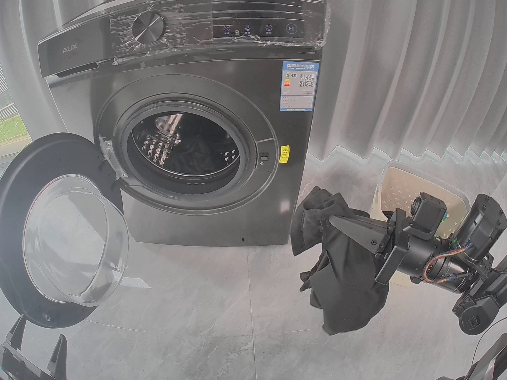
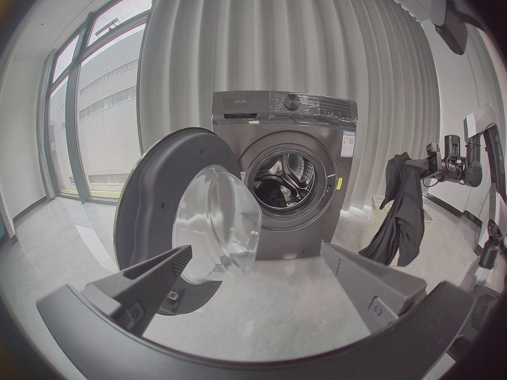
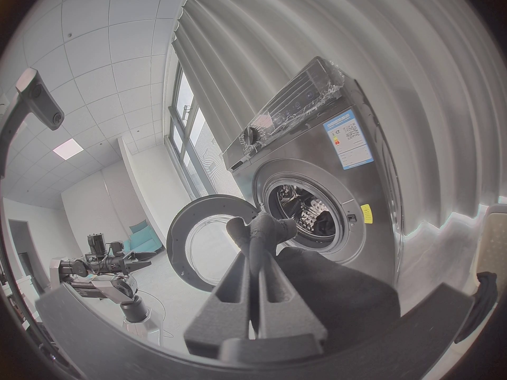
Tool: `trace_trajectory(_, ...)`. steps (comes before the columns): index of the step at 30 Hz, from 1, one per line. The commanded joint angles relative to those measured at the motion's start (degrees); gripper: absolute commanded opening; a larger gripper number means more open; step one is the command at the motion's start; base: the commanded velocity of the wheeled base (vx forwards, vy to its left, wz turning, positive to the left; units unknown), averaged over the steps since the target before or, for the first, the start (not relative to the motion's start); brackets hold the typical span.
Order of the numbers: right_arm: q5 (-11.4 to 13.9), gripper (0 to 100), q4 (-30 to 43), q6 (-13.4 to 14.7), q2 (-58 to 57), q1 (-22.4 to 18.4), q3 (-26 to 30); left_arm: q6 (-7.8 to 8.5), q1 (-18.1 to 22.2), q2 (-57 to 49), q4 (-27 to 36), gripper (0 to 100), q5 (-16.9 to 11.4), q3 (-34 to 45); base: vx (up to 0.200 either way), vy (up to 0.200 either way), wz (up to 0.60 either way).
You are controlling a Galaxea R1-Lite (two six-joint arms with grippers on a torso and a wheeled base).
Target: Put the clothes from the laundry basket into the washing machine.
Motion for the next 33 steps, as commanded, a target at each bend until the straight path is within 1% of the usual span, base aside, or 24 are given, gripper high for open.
trace_trajectory(1, 0.05, 0, -0.01, 0.09, -0.02, 0.03, -0.10, 0.07, 0.01, -0.88, 0.07, 100, 0.04, 1.01, 0.000, 0.200, 0.00)
trace_trajectory(14, 0.13, 0, -0.01, 0.01, -0.02, 0.12, -0.01, 0.07, 0.01, -0.88, 0.07, 100, 0.04, 1.01, 0.000, 0.000, 0.00)
trace_trajectory(19, 0.13, 0, -0.01, 0.01, -0.02, 0.47, 0.25, -0.20, 0.01, -0.88, -0.01, 100, 0.04, 1.01, 0.000, 0.000, 0.00)
trace_trajectory(28, 0.13, 0, -0.01, 0.01, 0.07, 0.65, 0.43, -0.02, 0.01, -0.88, -0.01, 100, 0.04, 1.01, 0.000, 0.200, 0.00)
trace_trajectory(33, 0.13, 0, -0.01, 0.01, 0.07, 0.65, 0.43, 0.07, 0.01, -0.96, 0.07, 100, 0.04, 1.01, 0.000, 0.000, 0.00)
